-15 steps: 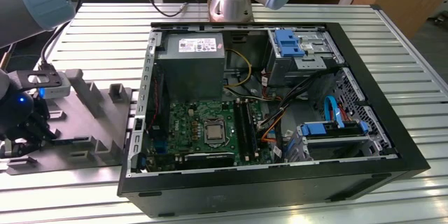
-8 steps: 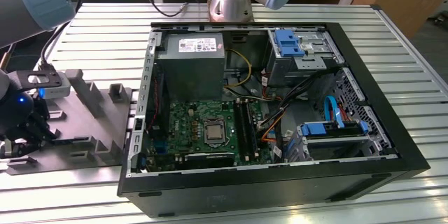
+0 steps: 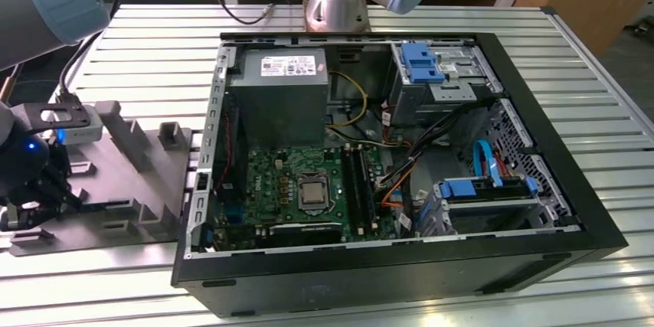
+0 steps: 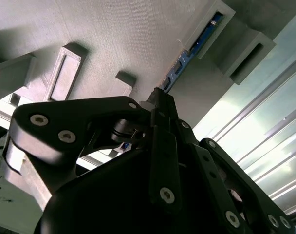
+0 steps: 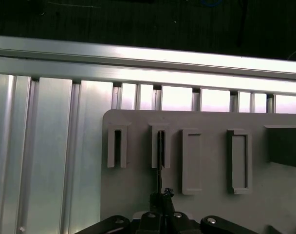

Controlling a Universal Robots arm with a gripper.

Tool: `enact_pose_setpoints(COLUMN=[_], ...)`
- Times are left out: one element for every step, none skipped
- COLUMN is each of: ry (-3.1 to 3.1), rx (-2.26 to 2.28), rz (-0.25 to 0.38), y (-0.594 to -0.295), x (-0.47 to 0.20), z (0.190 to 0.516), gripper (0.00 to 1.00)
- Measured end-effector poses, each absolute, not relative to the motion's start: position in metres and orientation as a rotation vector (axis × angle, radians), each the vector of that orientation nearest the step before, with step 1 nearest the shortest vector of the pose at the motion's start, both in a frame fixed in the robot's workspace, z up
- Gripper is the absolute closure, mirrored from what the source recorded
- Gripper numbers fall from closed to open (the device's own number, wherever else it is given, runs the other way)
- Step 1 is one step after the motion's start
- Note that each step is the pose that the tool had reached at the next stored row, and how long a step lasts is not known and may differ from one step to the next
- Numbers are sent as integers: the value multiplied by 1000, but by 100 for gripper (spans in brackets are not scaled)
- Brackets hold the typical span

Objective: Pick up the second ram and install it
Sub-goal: 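Pick up the second ram and move it above second insertion slot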

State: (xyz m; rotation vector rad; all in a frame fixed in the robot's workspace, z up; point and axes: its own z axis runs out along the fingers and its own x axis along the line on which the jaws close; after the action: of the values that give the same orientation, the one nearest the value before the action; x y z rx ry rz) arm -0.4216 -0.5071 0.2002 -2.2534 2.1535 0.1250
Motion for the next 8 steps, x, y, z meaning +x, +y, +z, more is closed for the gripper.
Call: enact_pose_setpoints(ry=[2153, 2153, 2153, 2153, 2153, 2153, 2153, 2153], rx=[-2253, -2253, -2253, -2253, -2253, -2253, -2253, -2253], rz=[125, 125, 125, 125, 125, 125, 125, 125], y=[-507, -507, -507, -507, -507, -507, -507, -507], x=[-422, -422, -422, -422, -422, -422, -422, -422], z=[200, 200, 200, 200, 200, 200, 200, 200], gripper=[88, 89, 89, 89, 89, 89, 89, 89])
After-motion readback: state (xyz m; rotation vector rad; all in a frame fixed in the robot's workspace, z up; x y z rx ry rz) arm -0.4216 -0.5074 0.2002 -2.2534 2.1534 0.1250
